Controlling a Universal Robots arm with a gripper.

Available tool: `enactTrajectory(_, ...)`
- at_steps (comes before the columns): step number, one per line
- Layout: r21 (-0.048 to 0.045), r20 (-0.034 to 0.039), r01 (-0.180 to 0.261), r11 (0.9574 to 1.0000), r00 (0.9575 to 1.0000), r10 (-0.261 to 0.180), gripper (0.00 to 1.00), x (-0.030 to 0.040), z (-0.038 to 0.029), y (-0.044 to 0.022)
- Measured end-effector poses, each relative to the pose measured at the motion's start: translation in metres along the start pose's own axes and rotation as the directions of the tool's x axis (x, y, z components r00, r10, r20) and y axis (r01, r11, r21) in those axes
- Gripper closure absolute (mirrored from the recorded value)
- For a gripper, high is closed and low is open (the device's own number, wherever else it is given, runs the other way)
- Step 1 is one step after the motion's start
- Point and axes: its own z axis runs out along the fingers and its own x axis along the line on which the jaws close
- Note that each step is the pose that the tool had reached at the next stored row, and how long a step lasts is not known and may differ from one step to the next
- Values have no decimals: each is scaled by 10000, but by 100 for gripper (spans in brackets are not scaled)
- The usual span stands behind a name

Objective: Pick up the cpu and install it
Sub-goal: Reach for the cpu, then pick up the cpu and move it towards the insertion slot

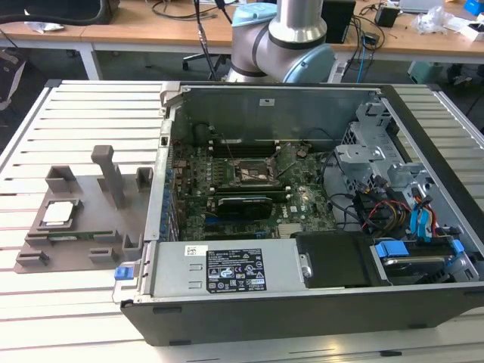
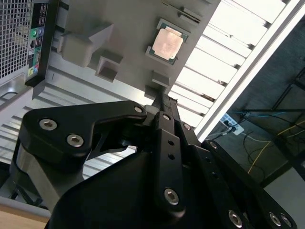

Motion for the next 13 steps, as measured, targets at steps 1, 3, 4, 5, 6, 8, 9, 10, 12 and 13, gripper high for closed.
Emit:
enactTrajectory(1,0,0,-3,10000,10000,3,89,2,0,1)
enactTrajectory(3,0,0,-2,10000,10000,2,89,3,0,0)
enactTrajectory(4,0,0,-2,10000,10000,2,89,3,0,0)
enactTrajectory(5,0,1,-2,10000,10000,2,89,4,0,0)
enactTrajectory(6,0,0,-2,10000,10000,2,89,4,0,0)
enactTrajectory(8,0,0,-2,10000,10000,2,89,4,0,0)
enactTrajectory(9,-1,0,-2,10000,10000,2,89,4,0,0)
enactTrajectory(10,0,0,-2,10000,10000,2,89,4,0,0)
enactTrajectory(12,0,0,-2,10000,10000,2,89,4,0,0)
enactTrajectory(13,0,0,-2,10000,10000,2,89,5,0,0)
